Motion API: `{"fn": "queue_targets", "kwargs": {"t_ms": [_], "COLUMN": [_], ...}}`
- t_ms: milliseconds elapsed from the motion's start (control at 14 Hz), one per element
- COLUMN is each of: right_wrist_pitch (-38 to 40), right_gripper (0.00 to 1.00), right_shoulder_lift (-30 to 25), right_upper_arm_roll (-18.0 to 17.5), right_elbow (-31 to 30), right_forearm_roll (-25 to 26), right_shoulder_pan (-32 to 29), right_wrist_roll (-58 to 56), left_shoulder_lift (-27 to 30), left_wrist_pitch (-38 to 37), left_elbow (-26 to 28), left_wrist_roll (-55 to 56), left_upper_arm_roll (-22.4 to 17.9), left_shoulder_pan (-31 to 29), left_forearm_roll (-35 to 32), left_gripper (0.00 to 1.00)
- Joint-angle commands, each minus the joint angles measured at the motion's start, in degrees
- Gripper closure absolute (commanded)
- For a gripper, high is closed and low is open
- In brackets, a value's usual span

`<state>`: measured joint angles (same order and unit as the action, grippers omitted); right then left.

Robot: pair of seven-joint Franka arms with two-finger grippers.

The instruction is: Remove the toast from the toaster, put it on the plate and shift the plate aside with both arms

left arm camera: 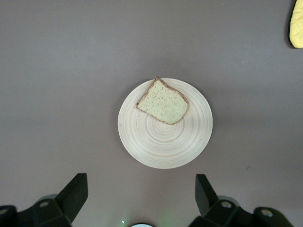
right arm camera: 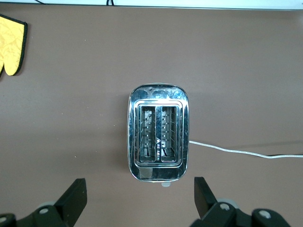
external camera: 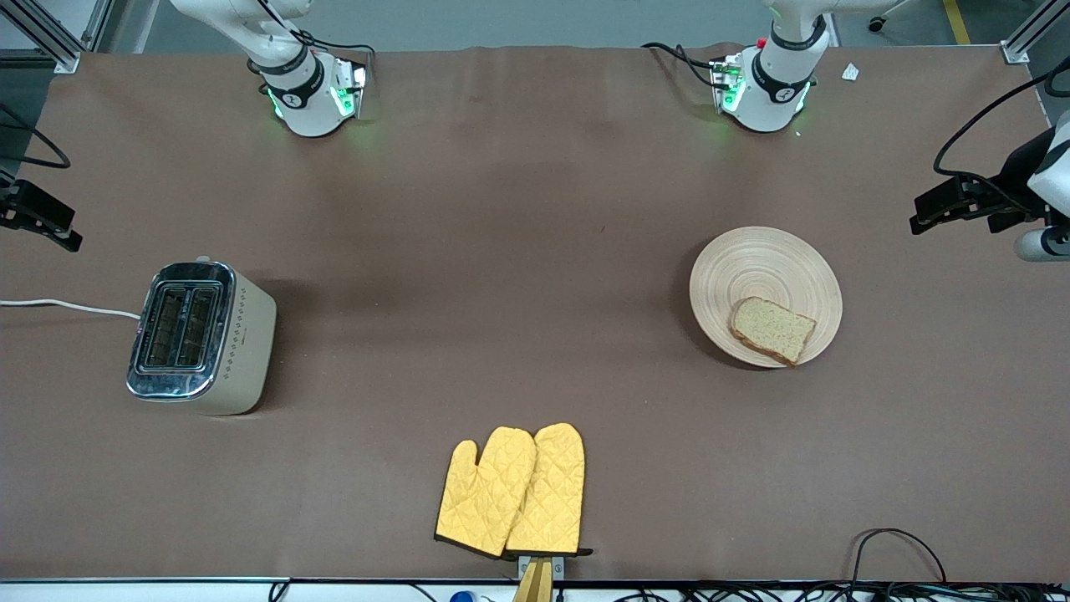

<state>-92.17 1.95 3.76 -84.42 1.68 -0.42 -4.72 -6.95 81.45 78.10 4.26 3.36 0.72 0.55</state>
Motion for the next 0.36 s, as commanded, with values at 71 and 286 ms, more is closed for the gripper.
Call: {"fn": "queue_targets", "kwargs": {"t_ms": [71, 286], "right_wrist_pitch": [0.32, 0.32], "right_gripper": [0.00, 0.00], "right_shoulder_lift": [-0.28, -0.28], "right_upper_arm_roll": [-0.06, -0.06], "right_elbow": [-0.04, -0.04], "right_forearm_roll": [-0.27, -0.27], "right_shoulder_pan": [-0.02, -0.02], "right_wrist_roll": [-0.47, -0.47], "left_shoulder_lift": [-0.34, -0.52], "left_wrist_pitch": [0.82, 1.26], "left_elbow": [-0.84, -0.84], "left_wrist_roll": [0.31, -0.49], "left_upper_arm_roll": [-0.02, -0.02], "left_shoulder_pan": [0.33, 0.07], "left_forearm_roll": [-0.90, -0.99], "left_gripper": [0.00, 0.00]}}
